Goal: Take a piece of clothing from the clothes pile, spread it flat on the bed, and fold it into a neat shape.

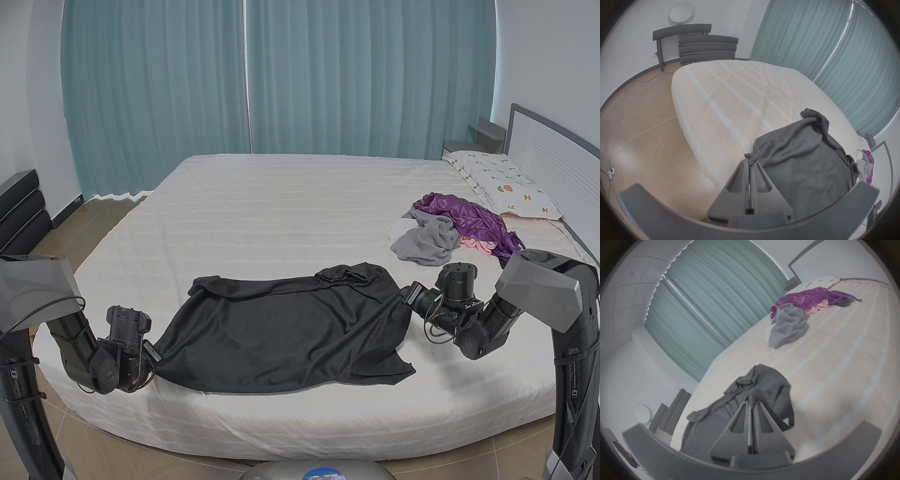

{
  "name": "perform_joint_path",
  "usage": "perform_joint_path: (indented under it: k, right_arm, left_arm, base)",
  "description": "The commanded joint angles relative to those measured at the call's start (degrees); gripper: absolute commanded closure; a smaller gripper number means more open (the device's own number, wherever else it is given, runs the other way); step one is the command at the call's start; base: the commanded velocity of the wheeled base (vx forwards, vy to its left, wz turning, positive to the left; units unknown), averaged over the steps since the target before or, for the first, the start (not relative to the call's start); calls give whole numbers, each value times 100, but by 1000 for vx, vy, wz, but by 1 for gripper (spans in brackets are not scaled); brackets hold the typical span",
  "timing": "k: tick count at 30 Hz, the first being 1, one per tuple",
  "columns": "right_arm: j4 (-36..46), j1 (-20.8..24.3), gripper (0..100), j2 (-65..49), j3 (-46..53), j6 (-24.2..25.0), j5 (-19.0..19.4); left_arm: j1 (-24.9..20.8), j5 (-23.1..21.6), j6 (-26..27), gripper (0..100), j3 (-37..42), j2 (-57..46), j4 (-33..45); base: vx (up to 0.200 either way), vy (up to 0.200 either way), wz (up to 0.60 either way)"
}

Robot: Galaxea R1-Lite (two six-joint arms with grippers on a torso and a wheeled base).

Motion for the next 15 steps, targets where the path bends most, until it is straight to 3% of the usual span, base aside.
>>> perform_joint_path:
  k: [1,11,12,15]
  right_arm:
    - [628,-43,100,327,-1259,0,-132]
    - [1340,-17,100,1197,-2902,0,-387]
    - [1393,-17,0,1259,-2981,0,-387]
    - [1446,-26,0,1347,-3052,0,-387]
  left_arm:
    - [-7,-105,-78,100,-20,263,-137]
    - [2,-193,-86,100,-20,299,-137]
    - [2,-193,-86,100,-20,307,-137]
    - [2,-193,-86,100,-20,307,-137]
  base:
    - [0,0,0]
    - [0,0,0]
    - [0,0,0]
    - [0,0,0]
